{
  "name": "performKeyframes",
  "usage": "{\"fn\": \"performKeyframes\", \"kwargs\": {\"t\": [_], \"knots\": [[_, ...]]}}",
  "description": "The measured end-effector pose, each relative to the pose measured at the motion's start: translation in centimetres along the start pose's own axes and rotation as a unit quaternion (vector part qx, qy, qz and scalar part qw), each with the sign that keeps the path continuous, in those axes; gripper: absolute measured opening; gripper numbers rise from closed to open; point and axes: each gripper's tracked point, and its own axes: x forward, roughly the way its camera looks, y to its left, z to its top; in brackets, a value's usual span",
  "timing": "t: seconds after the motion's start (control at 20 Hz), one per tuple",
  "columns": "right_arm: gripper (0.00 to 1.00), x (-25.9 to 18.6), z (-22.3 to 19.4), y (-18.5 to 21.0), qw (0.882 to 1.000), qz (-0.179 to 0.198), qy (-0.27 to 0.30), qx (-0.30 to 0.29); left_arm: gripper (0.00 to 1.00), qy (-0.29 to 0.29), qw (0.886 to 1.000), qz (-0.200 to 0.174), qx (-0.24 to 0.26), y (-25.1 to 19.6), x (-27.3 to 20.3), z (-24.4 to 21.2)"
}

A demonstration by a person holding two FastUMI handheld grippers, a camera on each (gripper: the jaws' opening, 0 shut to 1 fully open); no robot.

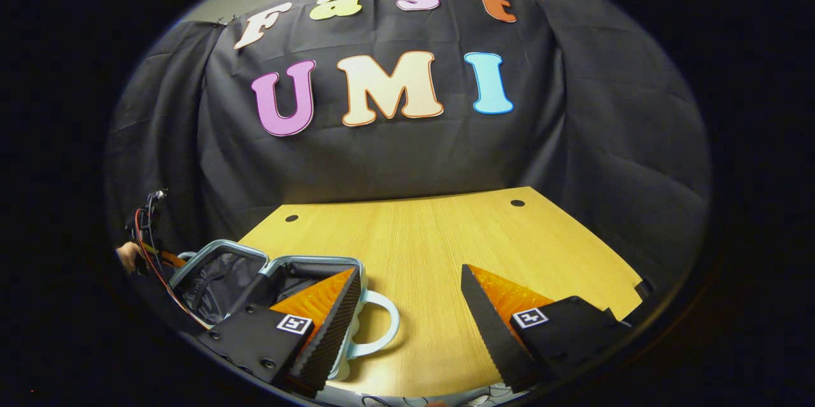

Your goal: First open the suitcase, pack the skin care products into it, and then close the suitcase.

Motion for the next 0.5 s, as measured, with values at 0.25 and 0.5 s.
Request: {"fn": "performKeyframes", "kwargs": {"t": [0.25, 0.5], "knots": [[0.98, 0.7, 0.7, -0.1, 0.999, 0.03, -0.01, -0.013, 0.0, -0.053, 0.999, -0.007, 0.007, -1.7, -5.8, 3.2], [0.98, 1.0, 2.5, -1.2, 0.998, 0.056, -0.031, -0.007, 0.0, -0.096, 0.995, -0.002, 0.029, -6.7, -10.4, 6.1]]}}
